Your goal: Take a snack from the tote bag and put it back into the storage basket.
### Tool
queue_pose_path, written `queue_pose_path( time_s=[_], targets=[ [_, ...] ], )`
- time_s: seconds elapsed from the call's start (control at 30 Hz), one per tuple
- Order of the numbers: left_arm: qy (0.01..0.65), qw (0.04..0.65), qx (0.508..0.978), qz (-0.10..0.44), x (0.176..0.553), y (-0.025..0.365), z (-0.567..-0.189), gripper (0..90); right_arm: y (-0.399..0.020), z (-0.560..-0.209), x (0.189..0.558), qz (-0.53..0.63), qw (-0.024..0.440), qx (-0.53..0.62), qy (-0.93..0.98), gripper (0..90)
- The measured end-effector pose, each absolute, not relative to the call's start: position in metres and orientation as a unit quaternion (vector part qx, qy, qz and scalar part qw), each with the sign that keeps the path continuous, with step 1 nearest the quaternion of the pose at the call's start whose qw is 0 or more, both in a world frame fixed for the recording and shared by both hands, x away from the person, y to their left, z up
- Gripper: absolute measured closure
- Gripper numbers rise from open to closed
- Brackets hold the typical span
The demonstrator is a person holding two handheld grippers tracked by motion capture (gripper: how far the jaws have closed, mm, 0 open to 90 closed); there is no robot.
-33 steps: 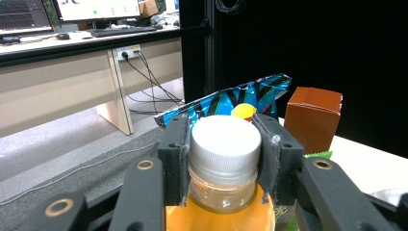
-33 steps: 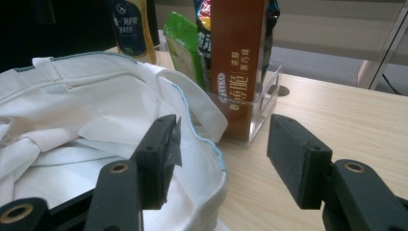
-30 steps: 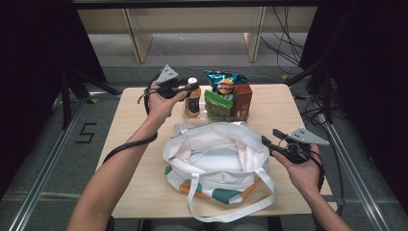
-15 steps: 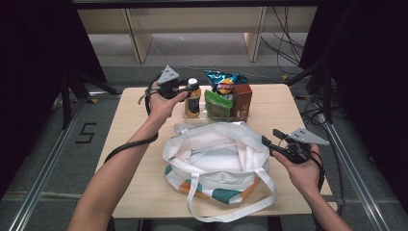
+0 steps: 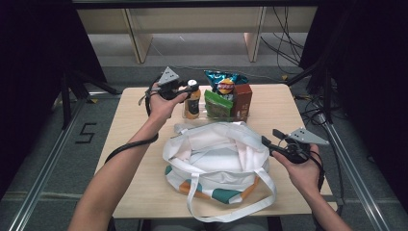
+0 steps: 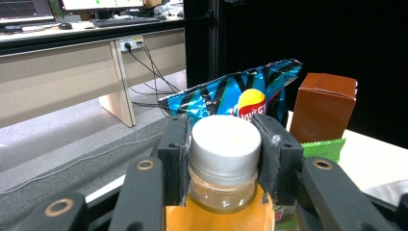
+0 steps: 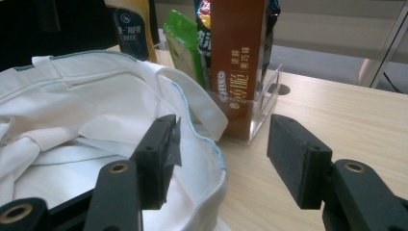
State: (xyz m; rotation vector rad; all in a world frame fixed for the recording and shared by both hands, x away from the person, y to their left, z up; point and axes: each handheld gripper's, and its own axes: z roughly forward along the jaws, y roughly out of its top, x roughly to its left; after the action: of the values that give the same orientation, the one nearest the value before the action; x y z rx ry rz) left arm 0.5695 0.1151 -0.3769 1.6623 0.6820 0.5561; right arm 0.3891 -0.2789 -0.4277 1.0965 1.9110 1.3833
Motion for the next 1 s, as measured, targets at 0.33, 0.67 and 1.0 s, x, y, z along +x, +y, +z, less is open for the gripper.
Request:
queue_pose_path(
  time_s=[0.33, 0.67, 1.0],
  targets=[
    [0.295, 0.587, 0.716, 0.237, 0.5704, 0.1141, -0.3792, 59.0, -0.2764, -0.4288, 0.3884, 0.520, 0.266, 0.416, 0.697, 44.5],
    [0.298, 0.586, 0.716, 0.235, 0.5718, 0.1139, -0.3820, 58.9, -0.2774, -0.4284, 0.3882, 0.517, 0.261, 0.414, 0.703, 44.5],
    [0.298, 0.582, 0.719, 0.234, 0.5729, 0.1130, -0.3848, 58.9, -0.2773, -0.4285, 0.3882, 0.517, 0.261, 0.415, 0.701, 44.5]
  ],
)
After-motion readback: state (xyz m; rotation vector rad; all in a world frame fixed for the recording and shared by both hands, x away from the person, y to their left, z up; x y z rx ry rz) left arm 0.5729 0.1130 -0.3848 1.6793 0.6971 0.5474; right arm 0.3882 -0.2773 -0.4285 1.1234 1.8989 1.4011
